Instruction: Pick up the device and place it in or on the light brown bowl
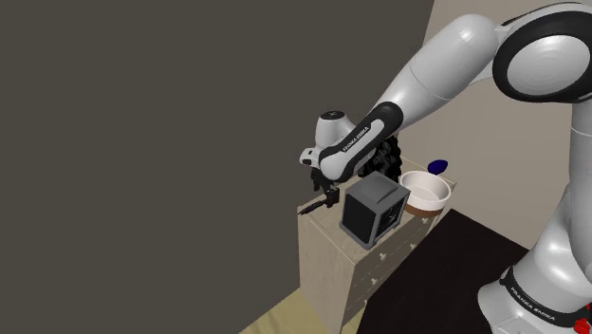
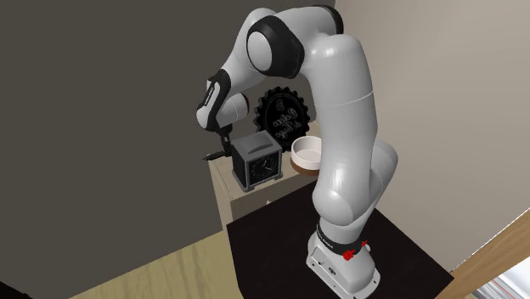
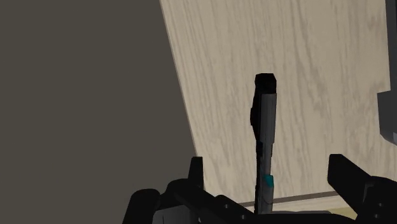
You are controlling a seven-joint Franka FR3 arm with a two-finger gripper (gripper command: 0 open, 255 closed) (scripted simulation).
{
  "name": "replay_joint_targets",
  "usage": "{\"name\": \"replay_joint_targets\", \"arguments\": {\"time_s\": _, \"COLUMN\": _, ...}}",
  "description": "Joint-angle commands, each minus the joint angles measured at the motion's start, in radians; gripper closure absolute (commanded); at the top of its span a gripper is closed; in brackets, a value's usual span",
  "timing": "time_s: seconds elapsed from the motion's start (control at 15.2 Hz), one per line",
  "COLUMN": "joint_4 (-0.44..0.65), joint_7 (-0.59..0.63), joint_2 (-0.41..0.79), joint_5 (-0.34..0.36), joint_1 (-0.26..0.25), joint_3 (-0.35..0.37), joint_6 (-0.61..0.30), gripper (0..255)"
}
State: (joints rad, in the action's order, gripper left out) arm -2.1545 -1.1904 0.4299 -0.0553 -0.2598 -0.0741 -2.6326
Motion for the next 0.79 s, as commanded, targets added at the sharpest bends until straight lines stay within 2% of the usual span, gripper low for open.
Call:
{"name": "replay_joint_targets", "arguments": {"time_s": 0.0, "joint_4": 0.000, "joint_7": 0.000, "joint_2": 0.000, "joint_5": 0.000, "joint_1": 0.000, "joint_3": 0.000, "joint_6": 0.000, "gripper": 0}}
{"name": "replay_joint_targets", "arguments": {"time_s": 0.07, "joint_4": 0.000, "joint_7": 0.000, "joint_2": 0.000, "joint_5": 0.000, "joint_1": 0.000, "joint_3": 0.000, "joint_6": 0.000, "gripper": 255}}
{"name": "replay_joint_targets", "arguments": {"time_s": 0.73, "joint_4": -0.001, "joint_7": 0.001, "joint_2": -0.012, "joint_5": 0.002, "joint_1": -0.001, "joint_3": -0.001, "joint_6": 0.010, "gripper": 255}}
